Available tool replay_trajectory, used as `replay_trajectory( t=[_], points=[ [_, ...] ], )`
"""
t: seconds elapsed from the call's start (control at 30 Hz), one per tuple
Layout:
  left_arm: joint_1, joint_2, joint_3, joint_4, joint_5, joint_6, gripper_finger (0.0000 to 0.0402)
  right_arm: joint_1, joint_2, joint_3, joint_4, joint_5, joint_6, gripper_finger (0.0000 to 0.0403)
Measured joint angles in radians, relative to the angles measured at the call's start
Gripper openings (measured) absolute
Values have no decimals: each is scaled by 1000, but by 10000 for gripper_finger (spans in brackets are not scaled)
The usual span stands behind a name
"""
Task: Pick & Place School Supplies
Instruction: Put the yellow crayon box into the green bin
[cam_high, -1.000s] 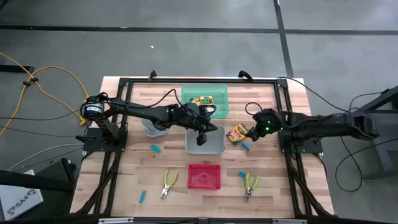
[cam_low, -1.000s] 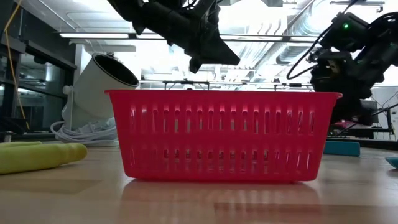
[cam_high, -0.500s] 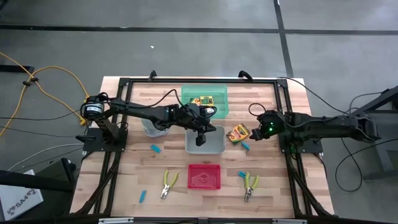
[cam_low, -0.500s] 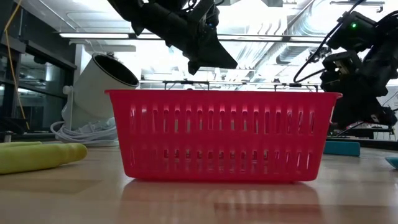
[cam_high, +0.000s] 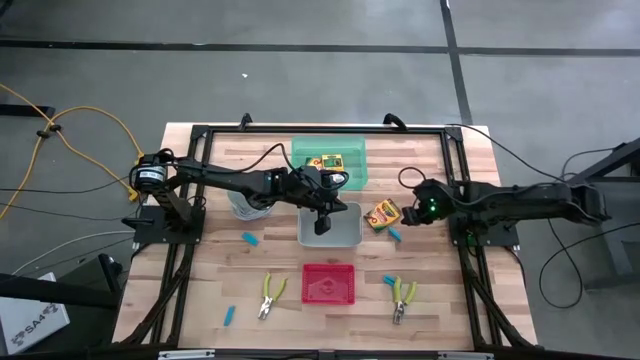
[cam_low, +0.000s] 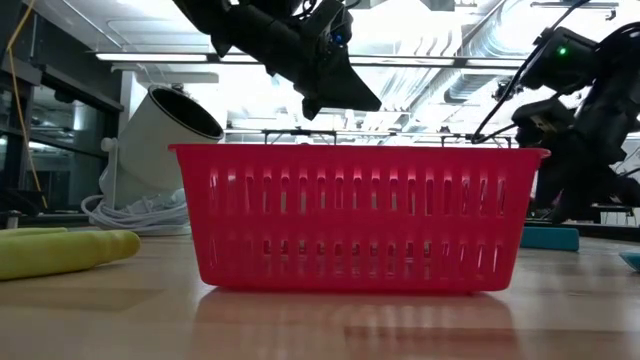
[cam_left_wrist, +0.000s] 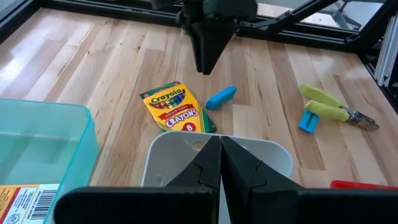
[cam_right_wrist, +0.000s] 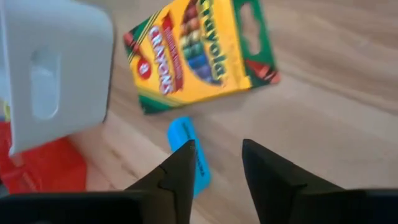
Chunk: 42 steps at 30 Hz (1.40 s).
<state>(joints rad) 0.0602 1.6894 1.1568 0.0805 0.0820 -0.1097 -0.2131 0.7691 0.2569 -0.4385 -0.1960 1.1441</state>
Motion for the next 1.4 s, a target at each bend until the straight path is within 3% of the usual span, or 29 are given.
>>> replay_trajectory(
  t=[0.27,0.47,0.77,1.1,1.4],
  points=[
    [0,0,0,-2,0,0,1,0,49,0,16,61,121,167],
    [0,0,0,-10,0,0,1,0,105,0,135,95,170,181],
    [0,0,0,-37,0,0,1,45,225,0,184,107,253,184],
    [0,0,0,-59,0,7,1,137,284,2,273,235,472,184],
    [-4,0,0,-59,0,7,1,163,290,0,280,336,540,184]
  ],
)
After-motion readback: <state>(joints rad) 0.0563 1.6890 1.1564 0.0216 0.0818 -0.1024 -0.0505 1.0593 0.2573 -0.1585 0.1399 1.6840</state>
